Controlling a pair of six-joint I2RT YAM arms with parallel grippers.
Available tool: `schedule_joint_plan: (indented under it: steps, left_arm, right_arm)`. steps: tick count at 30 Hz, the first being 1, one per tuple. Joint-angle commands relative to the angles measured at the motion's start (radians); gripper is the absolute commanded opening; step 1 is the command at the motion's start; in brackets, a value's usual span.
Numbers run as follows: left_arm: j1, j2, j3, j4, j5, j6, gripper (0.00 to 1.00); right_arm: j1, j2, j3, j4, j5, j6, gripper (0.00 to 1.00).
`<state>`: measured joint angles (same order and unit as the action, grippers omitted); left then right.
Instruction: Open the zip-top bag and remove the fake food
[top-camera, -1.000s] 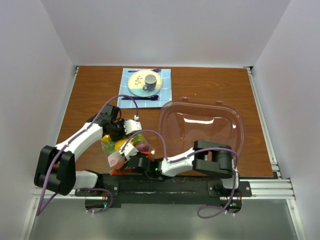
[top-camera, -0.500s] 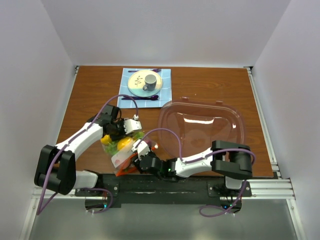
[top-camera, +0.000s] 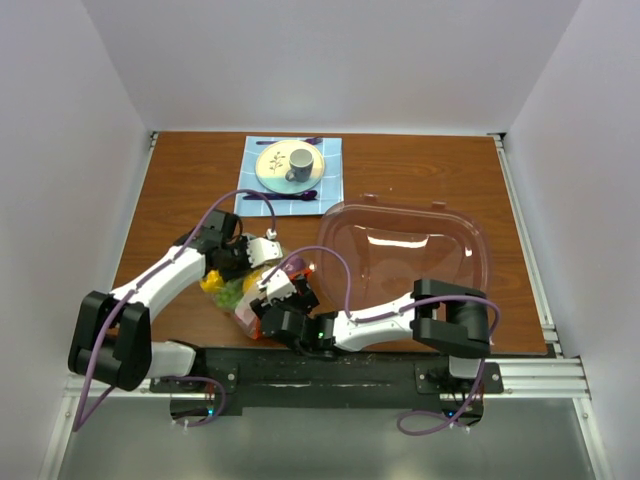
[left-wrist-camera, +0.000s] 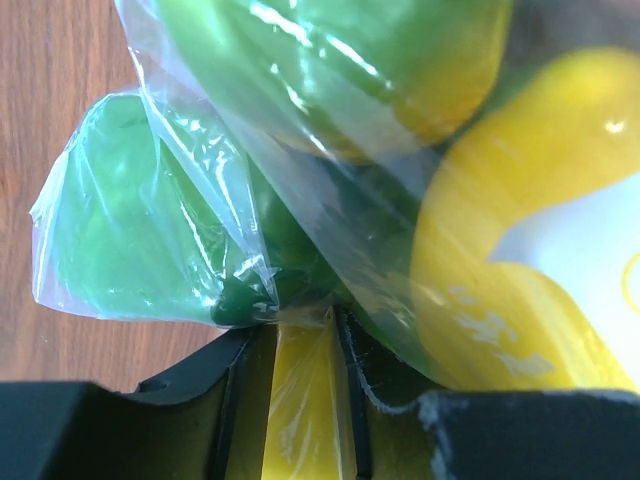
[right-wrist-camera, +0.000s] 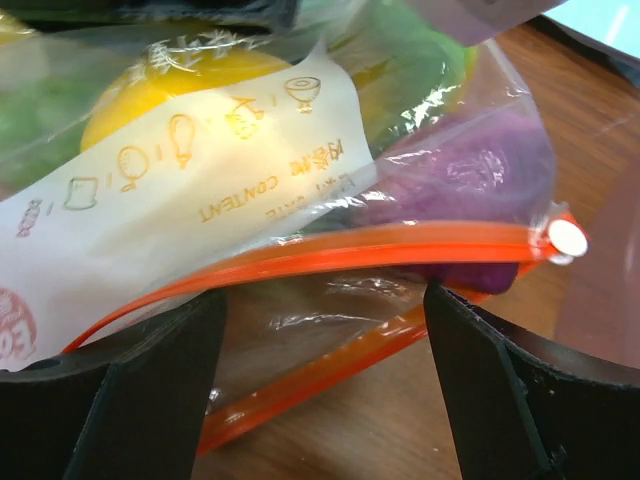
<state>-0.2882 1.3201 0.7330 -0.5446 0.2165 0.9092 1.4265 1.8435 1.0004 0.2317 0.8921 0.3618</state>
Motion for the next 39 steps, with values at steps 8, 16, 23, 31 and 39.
schedule_joint_plan:
  steps: [8,16,23,31,39]
  left_arm:
    - [-0.002,0.010,-0.116,-0.058,-0.074,0.085,0.31]
    - [0.044,0.013,-0.141,-0.041,-0.138,0.158,0.29]
    - [0.044,-0.004,-0.106,-0.110,-0.108,0.161,0.28]
    - [0.044,-0.047,-0.103,-0.166,-0.066,0.198,0.27]
    - [0.044,-0.053,-0.098,-0.189,-0.071,0.214,0.26]
  right_arm:
    - [-0.006,-0.082,-0.031,-0.015,0.107,0.094,0.71]
    - [-0.006,-0.043,0.003,0.026,0.100,0.055,0.73]
    - [-0.018,0.055,0.099,0.024,0.090,0.026,0.85]
    - [-0.069,0.138,0.162,0.050,0.082,0.029,0.86]
    - [-0.080,0.201,0.185,0.146,-0.034,-0.026,0.62]
